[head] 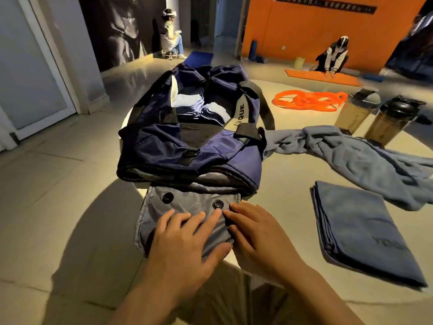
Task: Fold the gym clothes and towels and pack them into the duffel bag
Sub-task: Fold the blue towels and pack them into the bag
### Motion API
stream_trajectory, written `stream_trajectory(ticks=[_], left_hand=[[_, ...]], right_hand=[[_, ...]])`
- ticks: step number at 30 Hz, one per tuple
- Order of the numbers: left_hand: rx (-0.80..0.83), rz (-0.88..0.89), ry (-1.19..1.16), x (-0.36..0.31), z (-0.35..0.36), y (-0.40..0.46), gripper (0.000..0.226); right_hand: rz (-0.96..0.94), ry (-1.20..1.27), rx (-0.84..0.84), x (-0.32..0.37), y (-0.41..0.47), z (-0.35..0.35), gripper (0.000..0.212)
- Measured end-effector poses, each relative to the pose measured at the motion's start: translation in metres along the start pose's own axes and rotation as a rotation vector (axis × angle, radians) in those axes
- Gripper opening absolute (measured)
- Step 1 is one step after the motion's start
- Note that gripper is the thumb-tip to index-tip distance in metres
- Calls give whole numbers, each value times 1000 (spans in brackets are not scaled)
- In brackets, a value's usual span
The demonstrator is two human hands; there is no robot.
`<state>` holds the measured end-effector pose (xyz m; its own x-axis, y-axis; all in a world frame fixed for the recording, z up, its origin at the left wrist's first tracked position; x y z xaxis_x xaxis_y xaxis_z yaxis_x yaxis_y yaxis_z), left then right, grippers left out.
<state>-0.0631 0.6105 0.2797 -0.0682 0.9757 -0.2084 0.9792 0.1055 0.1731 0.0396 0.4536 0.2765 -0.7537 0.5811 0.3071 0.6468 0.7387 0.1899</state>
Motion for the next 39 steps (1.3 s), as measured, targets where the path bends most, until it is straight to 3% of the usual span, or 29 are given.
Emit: stream_trajectory(ticks=[7,12,15,17,19,23,27,32,36,39], left_hand=[[-163,167,-120,-39,-19,-31,52],[-128,346,-273,-75,-20,1,34],[-124,430,-415,-100,-15,24,31],[-126,450,-501,-115,-13,40,34],[-86,469,-541,-130,-8,56,37],[113,481,-484,-156,-4,89,33],[245,549,-340,-174,-5,124,48],[520,712,-37,-188,35,139,95],[528,675,-56,-188,56,134,112],[507,630,-93,-190,55,133,121]], right_hand=[[22,9,55,20,-87,-5,52],[19,132,22,33,-111,-24,41],[187,438,-114,10,-118,-54,29],[295,352,-340,-23,-120,-78,21],[417,160,-440,-65,-117,-96,21],[743,-23,-188,-130,-105,-104,46],[682,94,-142,-131,-126,-87,50],[605,220,-105,-112,-165,-91,49],[776,253,-245,-119,-166,-105,59],[978,229,-42,-122,-151,-115,78]])
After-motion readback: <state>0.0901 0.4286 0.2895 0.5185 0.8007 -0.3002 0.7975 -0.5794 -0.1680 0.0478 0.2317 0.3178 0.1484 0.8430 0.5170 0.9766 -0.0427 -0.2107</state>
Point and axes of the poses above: each hand's wrist, its own y-axis towards the middle knuckle, its own z-axis out of the palm, x = y × z, the point moved 1 cm from there along y, towards the middle knuckle, and after that the axes turned 4 degrees about x, right-handed, at the moved point
